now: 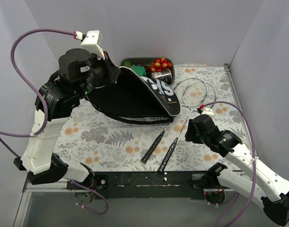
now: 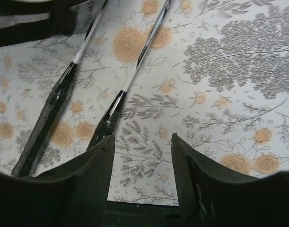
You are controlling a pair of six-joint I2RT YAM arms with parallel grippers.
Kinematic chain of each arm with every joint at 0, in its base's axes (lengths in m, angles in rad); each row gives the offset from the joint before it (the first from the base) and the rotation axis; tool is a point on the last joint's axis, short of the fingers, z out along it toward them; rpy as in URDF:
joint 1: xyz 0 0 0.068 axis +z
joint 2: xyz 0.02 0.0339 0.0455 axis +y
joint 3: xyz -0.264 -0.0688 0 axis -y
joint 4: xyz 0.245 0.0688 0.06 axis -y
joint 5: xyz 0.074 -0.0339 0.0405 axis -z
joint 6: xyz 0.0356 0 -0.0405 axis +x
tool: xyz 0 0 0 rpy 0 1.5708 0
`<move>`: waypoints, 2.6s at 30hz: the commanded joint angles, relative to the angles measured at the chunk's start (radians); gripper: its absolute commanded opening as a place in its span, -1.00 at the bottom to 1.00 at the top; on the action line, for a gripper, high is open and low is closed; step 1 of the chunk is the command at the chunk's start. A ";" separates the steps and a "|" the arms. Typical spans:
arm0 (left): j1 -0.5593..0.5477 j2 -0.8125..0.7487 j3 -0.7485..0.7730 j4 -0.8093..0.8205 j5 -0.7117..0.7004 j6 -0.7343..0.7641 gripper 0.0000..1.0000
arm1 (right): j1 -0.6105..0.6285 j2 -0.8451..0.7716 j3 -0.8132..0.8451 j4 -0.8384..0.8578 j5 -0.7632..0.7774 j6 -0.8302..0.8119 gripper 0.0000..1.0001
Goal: Pack up the badminton gear
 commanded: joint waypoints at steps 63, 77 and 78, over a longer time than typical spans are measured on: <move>0.003 -0.569 -0.992 0.552 0.049 0.135 -1.00 | -0.180 1.114 0.514 1.529 -0.338 -0.048 -0.97; 0.003 -0.407 -1.390 0.906 0.218 0.072 -1.00 | -0.240 0.491 -0.003 1.211 -0.422 -0.340 -0.90; 0.002 -0.399 -1.388 0.911 0.222 0.062 -1.00 | -0.240 0.452 -0.002 1.098 -0.433 -0.338 -0.87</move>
